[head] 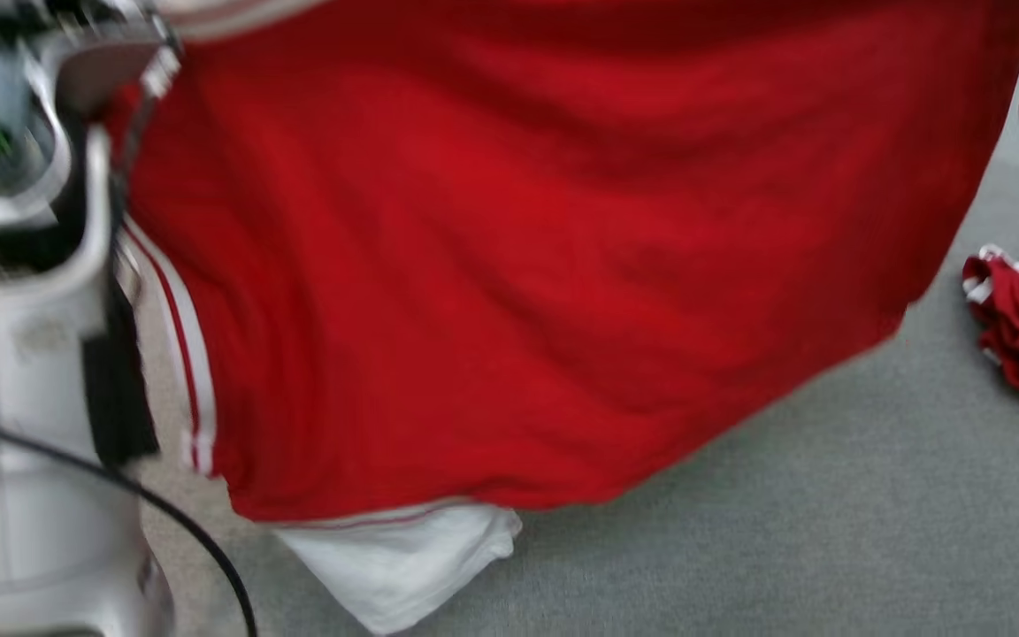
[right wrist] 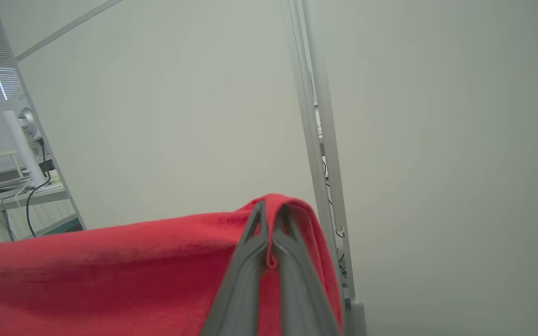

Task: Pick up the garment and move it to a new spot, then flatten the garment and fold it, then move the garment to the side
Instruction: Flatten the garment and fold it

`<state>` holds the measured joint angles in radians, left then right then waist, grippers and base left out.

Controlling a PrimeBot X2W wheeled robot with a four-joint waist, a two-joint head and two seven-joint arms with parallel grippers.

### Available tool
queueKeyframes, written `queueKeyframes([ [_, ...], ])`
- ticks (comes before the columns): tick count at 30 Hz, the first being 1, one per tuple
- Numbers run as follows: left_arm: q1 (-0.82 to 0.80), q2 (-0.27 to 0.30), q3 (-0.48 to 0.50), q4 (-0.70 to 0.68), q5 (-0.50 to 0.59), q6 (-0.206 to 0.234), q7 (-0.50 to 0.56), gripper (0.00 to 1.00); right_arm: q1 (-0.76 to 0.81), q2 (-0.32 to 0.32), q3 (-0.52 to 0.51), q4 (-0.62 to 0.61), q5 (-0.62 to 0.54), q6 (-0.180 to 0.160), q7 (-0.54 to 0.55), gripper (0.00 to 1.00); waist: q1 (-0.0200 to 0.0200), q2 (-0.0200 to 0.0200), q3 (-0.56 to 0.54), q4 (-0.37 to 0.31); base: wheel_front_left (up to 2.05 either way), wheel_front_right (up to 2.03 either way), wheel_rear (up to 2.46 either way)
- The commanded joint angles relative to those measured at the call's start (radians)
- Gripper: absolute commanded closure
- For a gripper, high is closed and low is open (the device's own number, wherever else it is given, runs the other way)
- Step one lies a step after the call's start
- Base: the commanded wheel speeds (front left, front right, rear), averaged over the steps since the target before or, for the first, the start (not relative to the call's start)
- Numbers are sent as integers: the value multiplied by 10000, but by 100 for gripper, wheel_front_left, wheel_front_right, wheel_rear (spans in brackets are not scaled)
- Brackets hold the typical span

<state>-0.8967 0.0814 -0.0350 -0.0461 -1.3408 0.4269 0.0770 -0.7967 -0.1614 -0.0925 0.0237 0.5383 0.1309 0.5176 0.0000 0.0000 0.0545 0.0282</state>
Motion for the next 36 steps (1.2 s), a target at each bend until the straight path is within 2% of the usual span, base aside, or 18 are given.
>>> queueKeyframes([
  [1,-496,99,75,300,24,123,78,100,-494,55,-7,266,-91,-4,95,100,0,0,1017,-143,0,0,0],
  [4,-2091,503,7,1495,257,267,292,100,-2147,141,179,1294,-328,-4,176,100,0,0,2091,-276,0,0,0],
  [7,-3431,756,-211,3093,620,-277,107,100,-3540,63,680,2719,-682,-4,-432,100,0,0,2690,-277,0,0,0],
  [8,-3900,829,-335,3614,811,-566,-22,100,-4009,70,757,3234,-777,-4,-829,100,0,0,2765,-280,0,0,0],
  [12,-6189,829,-269,5309,1143,-1271,-802,100,-6272,182,654,5012,-1194,-3,-2824,100,0,0,3530,-286,0,0,0],
  [15,-7203,725,-150,6496,1284,-1934,-1566,100,-7203,343,721,6196,-1483,-4,-4672,100,0,0,3818,-232,0,0,0],
  [18,-8054,744,-328,7330,1553,-2610,-2069,100,-8033,295,935,7145,-1561,-4,-6031,100,0,0,4035,-156,0,0,0],
  [23,-7976,514,-634,8620,1712,-3405,-2318,100,-8118,268,1223,8782,-1065,-6,-7053,100,0,0,4476,137,0,0,0],
  [28,-7026,312,-1121,9696,1917,-4065,-2176,100,-7373,221,1921,9933,-596,-4,-7259,100,0,0,4816,392,0,0,0],
  [29,-7026,312,-1121,9696,1917,-4065,-2176,100,-7373,221,1921,9933,-596,-4,-7259,100,0,0,4816,392,0,0,0],
  [31,-6236,235,-1475,10317,2109,-4425,-2170,100,-6714,318,2271,10401,-129,-4,-7322,100,0,0,4836,482,0,0,0],
  [36,-5122,162,-1943,11117,2452,-4817,-2290,100,-5603,388,2834,10837,460,-4,-7126,100,0,0,4660,605,0,0,0],
])
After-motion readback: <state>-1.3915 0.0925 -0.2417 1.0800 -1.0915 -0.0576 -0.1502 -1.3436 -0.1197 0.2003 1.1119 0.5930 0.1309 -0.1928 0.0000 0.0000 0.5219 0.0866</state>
